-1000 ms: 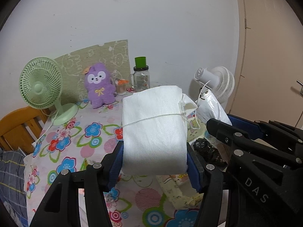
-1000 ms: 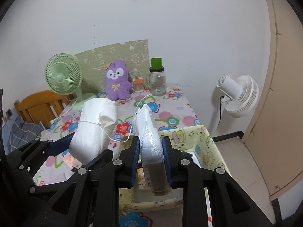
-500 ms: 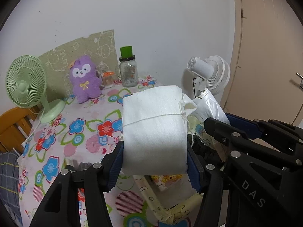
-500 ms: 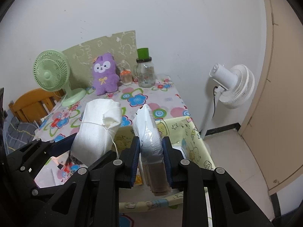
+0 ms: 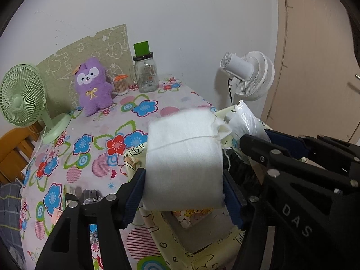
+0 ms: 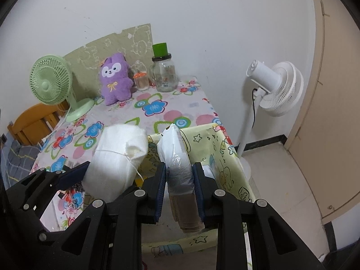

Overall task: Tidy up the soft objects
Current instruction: 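Lower both held white items into the basket and open both grippers, then withdraw both open grippers from the basket back over the table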

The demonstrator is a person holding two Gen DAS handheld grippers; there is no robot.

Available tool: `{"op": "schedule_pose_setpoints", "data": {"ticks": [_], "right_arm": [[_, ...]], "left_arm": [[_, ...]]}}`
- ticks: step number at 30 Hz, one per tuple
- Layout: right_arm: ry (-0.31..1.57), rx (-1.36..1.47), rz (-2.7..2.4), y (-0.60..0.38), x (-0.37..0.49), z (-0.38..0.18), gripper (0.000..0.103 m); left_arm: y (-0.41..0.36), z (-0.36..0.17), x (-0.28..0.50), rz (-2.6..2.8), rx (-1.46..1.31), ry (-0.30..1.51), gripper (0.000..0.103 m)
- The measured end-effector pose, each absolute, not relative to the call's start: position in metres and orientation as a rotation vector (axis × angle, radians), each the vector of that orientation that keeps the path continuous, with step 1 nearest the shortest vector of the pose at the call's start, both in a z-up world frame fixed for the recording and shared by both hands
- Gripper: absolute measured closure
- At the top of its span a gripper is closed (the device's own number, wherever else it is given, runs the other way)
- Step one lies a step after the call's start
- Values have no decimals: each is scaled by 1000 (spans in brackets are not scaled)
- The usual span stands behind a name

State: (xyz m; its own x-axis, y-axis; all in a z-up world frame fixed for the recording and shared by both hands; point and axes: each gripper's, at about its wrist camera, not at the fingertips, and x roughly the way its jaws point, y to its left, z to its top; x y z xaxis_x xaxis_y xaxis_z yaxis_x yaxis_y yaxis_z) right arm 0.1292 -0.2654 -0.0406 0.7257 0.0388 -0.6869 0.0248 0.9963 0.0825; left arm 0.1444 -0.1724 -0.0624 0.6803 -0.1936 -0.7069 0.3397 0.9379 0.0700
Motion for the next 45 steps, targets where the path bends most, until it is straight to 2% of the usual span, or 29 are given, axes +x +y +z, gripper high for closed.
{"op": "schedule_pose_setpoints", "data": {"ticks": [3,6,8,11,13,17,25,39,45], "right_arm": [[772,101,9,-268,133,-46,76],[779,110,16,-270,136,-50,71],[783,109,22,-270,137,-52,58],[790,117,20,-272,139,-56,45],[788,129,17,-274,140,-57,39],[791,130,15,-274,141,-58,33],[784,134,5,-272,136,-55,27],[736,98,7,-251,113,-37,25],[693,62,9,-236,98,-24,20]], "left_arm": [[-174,-66,147,-303,207,776,26],[-176,-69,150,-301,212,787,25],[-177,-71,151,-300,215,793,23],[-179,-72,151,-312,216,794,16],[-179,-71,152,-314,215,792,13],[-180,-71,151,-321,216,790,11],[-174,-64,142,-316,211,771,8],[-154,-46,118,-310,208,718,7],[-141,-37,109,-300,191,691,5]]}}
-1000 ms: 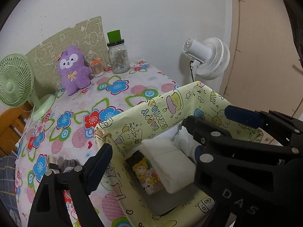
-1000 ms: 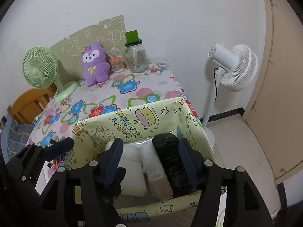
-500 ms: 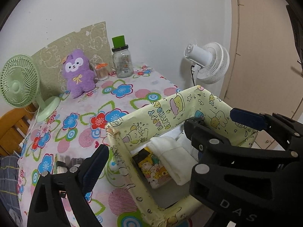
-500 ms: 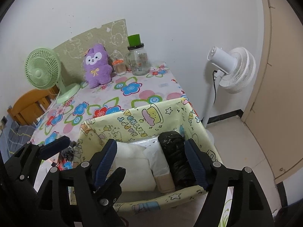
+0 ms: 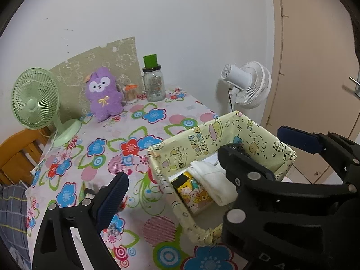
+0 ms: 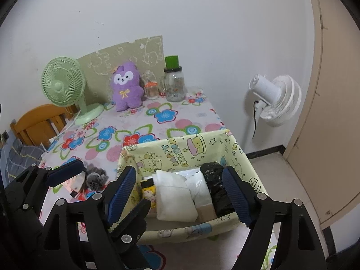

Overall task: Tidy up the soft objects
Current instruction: 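Withdraw both open grippers from the basket back over the table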

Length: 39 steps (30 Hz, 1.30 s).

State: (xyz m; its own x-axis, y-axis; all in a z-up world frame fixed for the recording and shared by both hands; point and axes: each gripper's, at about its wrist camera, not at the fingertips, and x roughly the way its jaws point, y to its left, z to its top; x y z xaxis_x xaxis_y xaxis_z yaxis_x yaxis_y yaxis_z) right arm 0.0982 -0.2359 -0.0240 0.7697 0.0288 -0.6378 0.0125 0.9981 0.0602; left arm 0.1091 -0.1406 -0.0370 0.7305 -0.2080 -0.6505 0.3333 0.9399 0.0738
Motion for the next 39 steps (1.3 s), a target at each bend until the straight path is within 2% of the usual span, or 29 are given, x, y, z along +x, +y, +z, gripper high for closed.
{"op": "schedule_pose_setpoints", "data": {"ticks": [6,19,26,39], "right_arm": [[655,39,1,-222,85,-13,19],[604,11,0,-194,61,1,12],[553,-4,-6,-179,47,11,5],[505,-22,15,-150,29,24,3]], "left_arm": [[-125,-29,100,-294,176,667,0],[-93,-17,80,-282,139,635,0],[-76,-9,68,-268,126,606,0],[-44,1,52,-231,122,581,0]]}}
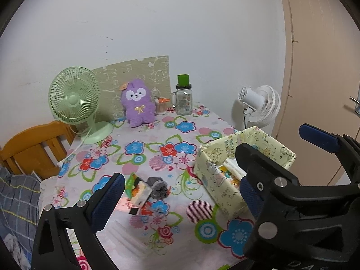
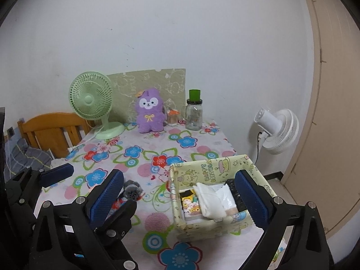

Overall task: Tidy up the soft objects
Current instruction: 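Withdraw both open grippers from the basket back over the table, then move the right gripper toward the green tissue box while the left approaches the clear plastic bag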

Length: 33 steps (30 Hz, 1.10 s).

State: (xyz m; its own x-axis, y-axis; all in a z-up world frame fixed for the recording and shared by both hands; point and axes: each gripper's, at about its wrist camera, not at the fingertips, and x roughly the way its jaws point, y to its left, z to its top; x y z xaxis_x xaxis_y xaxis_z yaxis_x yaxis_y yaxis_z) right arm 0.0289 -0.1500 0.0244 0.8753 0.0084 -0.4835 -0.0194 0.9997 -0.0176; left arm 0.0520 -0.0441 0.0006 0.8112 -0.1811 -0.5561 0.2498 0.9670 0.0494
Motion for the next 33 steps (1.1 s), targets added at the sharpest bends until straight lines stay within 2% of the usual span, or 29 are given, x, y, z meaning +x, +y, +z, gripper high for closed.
{"op": "schedule_pose_setpoints", "data": {"ticks": [16,33], "right_arm": [[492,-14,53,-116,24,24,0],[510,-60,63,-86,39,-10,0]], "left_arm": [[-10,0,43,-176,120,564,0],[19,-42,60,-138,110,638,0]]}}
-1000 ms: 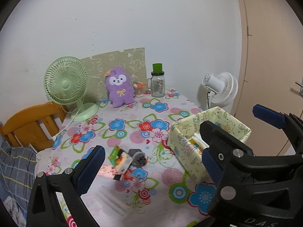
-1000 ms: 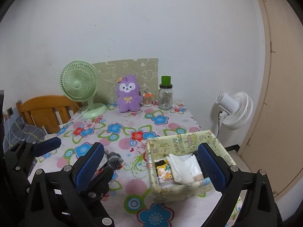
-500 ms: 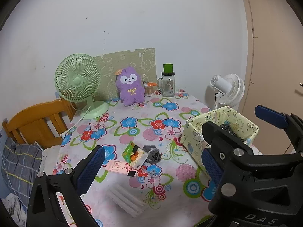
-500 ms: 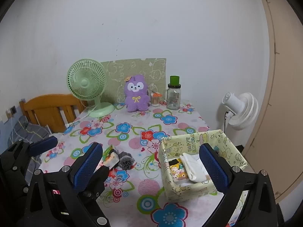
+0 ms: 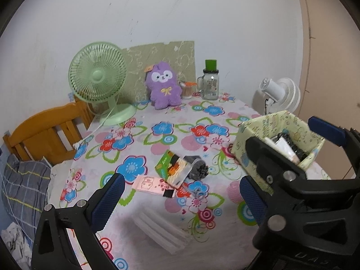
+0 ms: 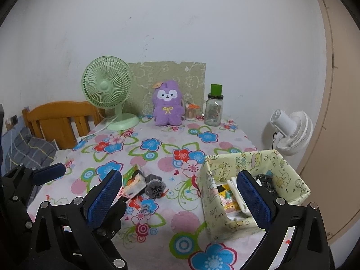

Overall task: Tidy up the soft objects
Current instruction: 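Move the right gripper toward the green tissue box while the left approaches the clear plastic bag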

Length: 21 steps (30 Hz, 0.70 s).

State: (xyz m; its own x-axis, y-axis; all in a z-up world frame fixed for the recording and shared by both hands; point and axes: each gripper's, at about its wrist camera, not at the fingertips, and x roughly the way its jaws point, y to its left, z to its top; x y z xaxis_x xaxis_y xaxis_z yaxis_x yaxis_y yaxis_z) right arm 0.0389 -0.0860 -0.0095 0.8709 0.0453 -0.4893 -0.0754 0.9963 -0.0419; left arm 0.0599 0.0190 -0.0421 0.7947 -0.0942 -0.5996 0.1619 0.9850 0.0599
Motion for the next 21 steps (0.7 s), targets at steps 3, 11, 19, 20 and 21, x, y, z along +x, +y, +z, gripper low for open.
{"op": "schedule_pose_setpoints", "data": {"ticks": [3,11,19,20,21], "right_arm": [[484,-84,57,-80,43,-18,0],[523,-82,78,-69,60,-41,0],[576,-86,115,-57,74,-61,0],[580,-90,116,-55,75,-63,0],[584,-95,120,-53,77,-66,0]], "left_arm": [[27,-53,67,-142,91,666,0],[46,-75,81,-122,74,709,0],[60,-97,92,-112,53,755,0],[62,-100,94,-108,50,763,0],[64,-102,95,-107,48,768,0]]}}
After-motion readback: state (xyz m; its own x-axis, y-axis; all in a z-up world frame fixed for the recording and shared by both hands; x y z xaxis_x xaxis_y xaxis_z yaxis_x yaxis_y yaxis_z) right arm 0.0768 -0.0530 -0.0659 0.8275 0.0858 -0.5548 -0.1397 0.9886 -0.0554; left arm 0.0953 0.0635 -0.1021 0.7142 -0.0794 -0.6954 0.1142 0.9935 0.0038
